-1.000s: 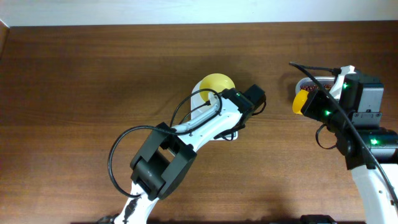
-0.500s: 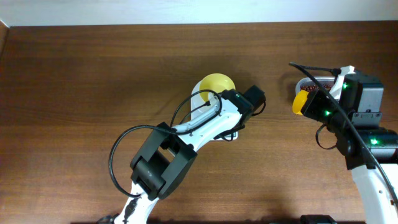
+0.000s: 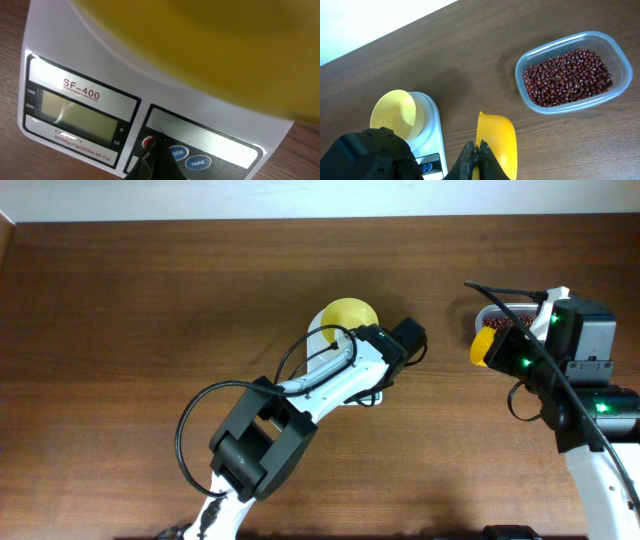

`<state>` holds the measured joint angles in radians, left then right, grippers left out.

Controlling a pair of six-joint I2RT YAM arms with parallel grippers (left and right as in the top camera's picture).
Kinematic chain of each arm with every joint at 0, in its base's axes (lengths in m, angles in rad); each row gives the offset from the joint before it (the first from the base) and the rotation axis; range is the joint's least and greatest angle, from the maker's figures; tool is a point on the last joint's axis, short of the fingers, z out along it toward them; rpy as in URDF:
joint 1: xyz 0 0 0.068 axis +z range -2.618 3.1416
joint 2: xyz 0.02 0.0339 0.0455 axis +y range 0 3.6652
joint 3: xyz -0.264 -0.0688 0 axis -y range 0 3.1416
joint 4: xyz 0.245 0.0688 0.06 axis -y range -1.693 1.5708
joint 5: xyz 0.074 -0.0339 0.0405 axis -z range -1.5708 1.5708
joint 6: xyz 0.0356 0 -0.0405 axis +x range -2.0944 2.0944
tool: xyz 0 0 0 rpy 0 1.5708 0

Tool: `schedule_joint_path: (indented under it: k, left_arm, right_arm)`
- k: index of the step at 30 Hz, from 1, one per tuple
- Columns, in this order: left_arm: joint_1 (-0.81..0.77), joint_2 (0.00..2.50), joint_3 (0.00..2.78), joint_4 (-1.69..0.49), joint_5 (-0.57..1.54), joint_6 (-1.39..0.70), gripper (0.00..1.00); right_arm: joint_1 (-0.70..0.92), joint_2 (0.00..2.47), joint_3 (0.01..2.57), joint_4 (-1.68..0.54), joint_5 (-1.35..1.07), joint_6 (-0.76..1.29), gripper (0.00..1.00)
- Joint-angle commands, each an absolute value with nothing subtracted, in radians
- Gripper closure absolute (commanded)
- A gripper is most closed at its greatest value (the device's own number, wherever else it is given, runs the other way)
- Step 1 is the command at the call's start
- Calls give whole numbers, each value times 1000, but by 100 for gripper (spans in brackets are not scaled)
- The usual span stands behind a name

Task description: Scoop item into bowl and weigh 50g on scale

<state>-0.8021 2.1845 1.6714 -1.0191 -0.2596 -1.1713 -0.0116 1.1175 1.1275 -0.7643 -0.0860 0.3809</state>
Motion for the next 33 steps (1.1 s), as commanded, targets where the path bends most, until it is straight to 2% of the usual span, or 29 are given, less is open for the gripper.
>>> schedule_joint_path:
  k: [1,33]
  left_arm:
    - [-804,2194,1663,-1014,-286,-1181,100]
    - [-790,2194,1638,-1002,-284,-1181,100]
  right_arm:
    - [-13,1119,1145,-768,-74,374,96]
    - [-14,1119,1145,-783,-74,374,96]
